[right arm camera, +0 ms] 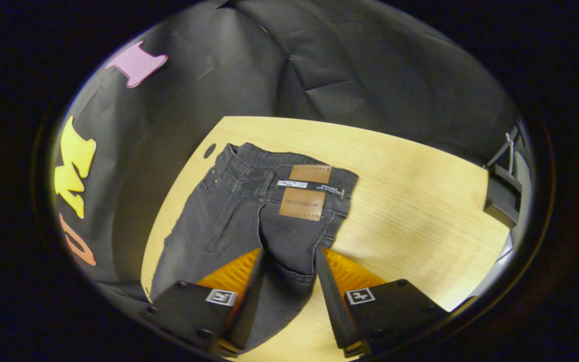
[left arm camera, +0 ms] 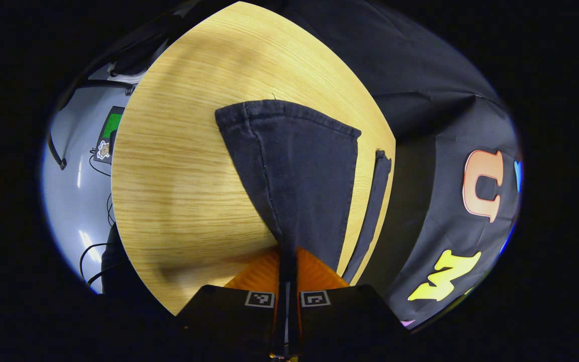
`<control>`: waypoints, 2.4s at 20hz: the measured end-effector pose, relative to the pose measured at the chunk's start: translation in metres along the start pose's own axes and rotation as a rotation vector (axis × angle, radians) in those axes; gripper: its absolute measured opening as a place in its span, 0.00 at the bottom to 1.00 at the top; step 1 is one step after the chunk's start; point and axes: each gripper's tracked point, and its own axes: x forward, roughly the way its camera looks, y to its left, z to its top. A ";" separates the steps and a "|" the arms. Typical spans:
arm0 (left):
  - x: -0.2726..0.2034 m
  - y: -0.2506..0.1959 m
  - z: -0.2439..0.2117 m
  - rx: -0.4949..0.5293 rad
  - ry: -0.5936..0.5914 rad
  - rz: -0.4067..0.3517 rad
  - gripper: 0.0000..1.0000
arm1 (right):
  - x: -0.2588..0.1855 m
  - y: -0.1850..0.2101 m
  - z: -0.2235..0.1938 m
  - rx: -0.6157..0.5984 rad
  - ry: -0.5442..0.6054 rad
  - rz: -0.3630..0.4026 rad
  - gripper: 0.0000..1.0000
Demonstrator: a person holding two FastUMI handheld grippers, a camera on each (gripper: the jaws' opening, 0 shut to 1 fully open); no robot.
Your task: Grasp the waist and the cuffs of the jeans and fold them to make the two legs overlap; first hold the waist and fold one-third of the jeans toward the cuffs, then hold the cuffs and fold the remaining one-third in the same direction to finish folding.
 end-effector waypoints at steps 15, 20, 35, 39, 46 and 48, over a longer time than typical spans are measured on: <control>-0.006 -0.027 0.002 0.097 -0.013 -0.007 0.03 | -0.031 0.013 0.028 0.076 -0.046 0.117 0.00; -0.017 -0.078 0.004 0.094 -0.010 -0.097 0.03 | -0.049 0.038 0.046 0.057 -0.081 0.211 0.01; 0.022 -0.205 0.002 0.246 0.039 -0.171 0.04 | -0.049 0.153 0.103 0.024 -0.105 0.346 0.01; 0.055 -0.236 0.004 0.313 0.032 -0.152 0.04 | -0.028 0.185 0.114 -0.004 -0.107 0.351 0.01; 0.122 -0.268 0.010 0.385 0.027 -0.095 0.03 | 0.028 0.222 0.128 0.008 -0.097 0.330 0.01; 0.142 -0.274 0.011 0.407 0.024 -0.068 0.03 | 0.042 0.229 0.131 -0.012 -0.096 0.314 0.01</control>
